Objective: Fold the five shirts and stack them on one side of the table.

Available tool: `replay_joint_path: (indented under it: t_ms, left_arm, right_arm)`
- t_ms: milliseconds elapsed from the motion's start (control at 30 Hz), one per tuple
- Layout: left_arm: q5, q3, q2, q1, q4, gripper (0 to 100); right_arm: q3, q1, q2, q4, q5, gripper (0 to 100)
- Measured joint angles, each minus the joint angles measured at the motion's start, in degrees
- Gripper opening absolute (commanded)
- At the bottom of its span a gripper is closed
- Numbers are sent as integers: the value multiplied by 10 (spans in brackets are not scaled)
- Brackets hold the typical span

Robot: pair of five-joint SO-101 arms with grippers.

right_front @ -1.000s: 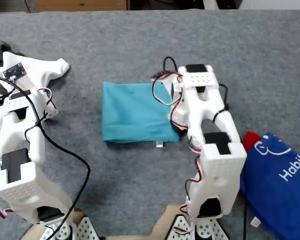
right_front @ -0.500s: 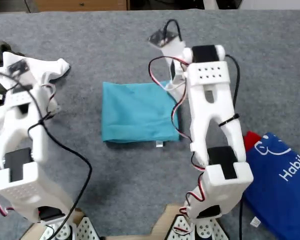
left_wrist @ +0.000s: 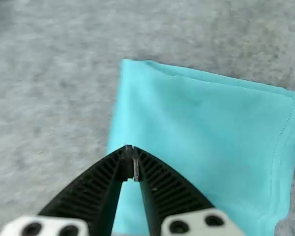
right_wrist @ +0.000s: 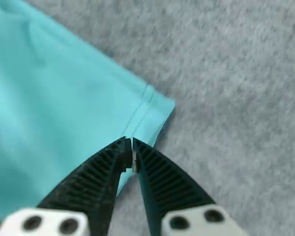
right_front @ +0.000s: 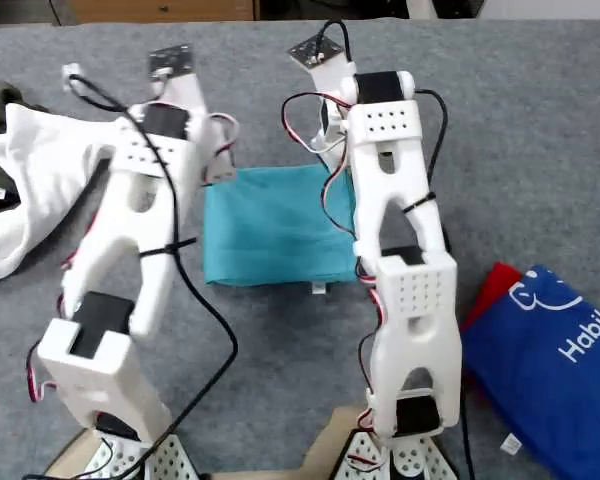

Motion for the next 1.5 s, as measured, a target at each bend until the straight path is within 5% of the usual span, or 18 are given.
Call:
replay_joint_path:
  t_ms: [233, 867, 1233, 1500]
  left_arm:
    - [2, 9, 115, 4, -102, 18]
    - [2, -77, 193, -44, -105, 18]
    - [2, -159, 193, -53, -55, 18]
    - [-2, -163, 193, -76, -30, 18]
  right_arm:
    - [-100, 0, 106, 3, -2, 23]
    - [-353, 27, 232, 20, 1, 23]
    - [-331, 20, 110, 75, -5, 19]
    - [-41, 23, -123, 76, -18, 19]
